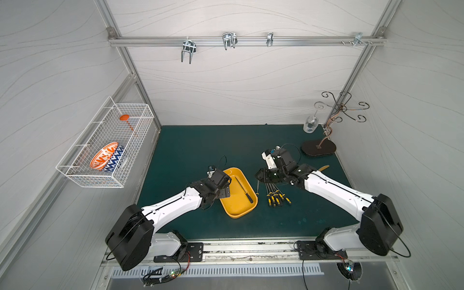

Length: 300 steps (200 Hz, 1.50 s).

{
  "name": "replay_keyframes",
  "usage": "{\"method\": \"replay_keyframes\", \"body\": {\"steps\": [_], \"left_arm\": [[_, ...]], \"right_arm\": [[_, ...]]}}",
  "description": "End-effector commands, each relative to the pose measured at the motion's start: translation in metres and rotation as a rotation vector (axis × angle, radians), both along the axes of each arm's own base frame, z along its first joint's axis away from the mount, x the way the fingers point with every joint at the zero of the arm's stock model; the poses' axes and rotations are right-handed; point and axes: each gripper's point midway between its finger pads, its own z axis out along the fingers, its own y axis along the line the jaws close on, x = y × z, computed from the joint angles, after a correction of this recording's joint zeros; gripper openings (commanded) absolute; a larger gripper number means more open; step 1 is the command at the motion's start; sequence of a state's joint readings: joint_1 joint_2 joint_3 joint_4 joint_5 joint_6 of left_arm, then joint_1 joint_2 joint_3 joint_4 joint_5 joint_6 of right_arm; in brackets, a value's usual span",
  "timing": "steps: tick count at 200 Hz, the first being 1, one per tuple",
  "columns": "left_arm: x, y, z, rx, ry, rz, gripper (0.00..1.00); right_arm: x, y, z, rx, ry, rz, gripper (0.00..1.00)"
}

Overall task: Put the file tool into the storage box
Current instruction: Adjust the storage box at the center of the board.

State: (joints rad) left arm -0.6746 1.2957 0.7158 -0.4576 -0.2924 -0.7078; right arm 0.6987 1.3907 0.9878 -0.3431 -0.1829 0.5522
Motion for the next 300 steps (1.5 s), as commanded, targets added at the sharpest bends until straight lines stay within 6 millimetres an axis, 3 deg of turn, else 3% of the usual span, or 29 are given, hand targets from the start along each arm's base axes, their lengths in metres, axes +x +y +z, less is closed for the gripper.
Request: {"method": "replay_keyframes", "body": {"steps": [1, 76, 137, 148, 168, 191, 233, 270, 300], "left_arm": [[0.005, -0.003, -0.003, -0.037, 0.004, 0.019, 0.95], [0.003, 0.008, -0.012, -0.063, 0.029, 0.073, 0.95], [0.006, 0.003, -0.023, -0.075, 0.056, 0.058, 0.92], [0.009, 0.000, -0.025, -0.068, 0.061, 0.042, 0.81], [0.014, -0.003, -0.028, -0.045, 0.074, 0.024, 0.48], [0.018, -0.003, -0.030, -0.022, 0.082, 0.014, 0.23], [0.031, -0.001, -0.025, 0.047, 0.059, -0.007, 0.07], [0.052, -0.003, -0.019, 0.117, 0.036, -0.033, 0.07], [0.069, -0.003, -0.016, 0.166, 0.017, -0.054, 0.22]], "right_arm": [[-0.001, -0.005, 0.001, -0.013, 0.003, 0.000, 0.37], [-0.001, -0.004, 0.004, -0.005, 0.005, -0.001, 0.37], [-0.004, -0.009, -0.001, -0.011, 0.014, -0.012, 0.37], [-0.003, -0.009, -0.002, -0.012, 0.015, -0.016, 0.37], [-0.003, -0.010, -0.001, -0.012, 0.014, -0.022, 0.37], [-0.004, -0.011, -0.001, -0.012, 0.017, -0.024, 0.37], [-0.008, -0.014, -0.012, -0.026, 0.045, -0.031, 0.36], [-0.018, -0.016, -0.041, -0.043, 0.126, -0.041, 0.36], [-0.034, -0.013, -0.067, -0.108, 0.202, -0.002, 0.37]]}}
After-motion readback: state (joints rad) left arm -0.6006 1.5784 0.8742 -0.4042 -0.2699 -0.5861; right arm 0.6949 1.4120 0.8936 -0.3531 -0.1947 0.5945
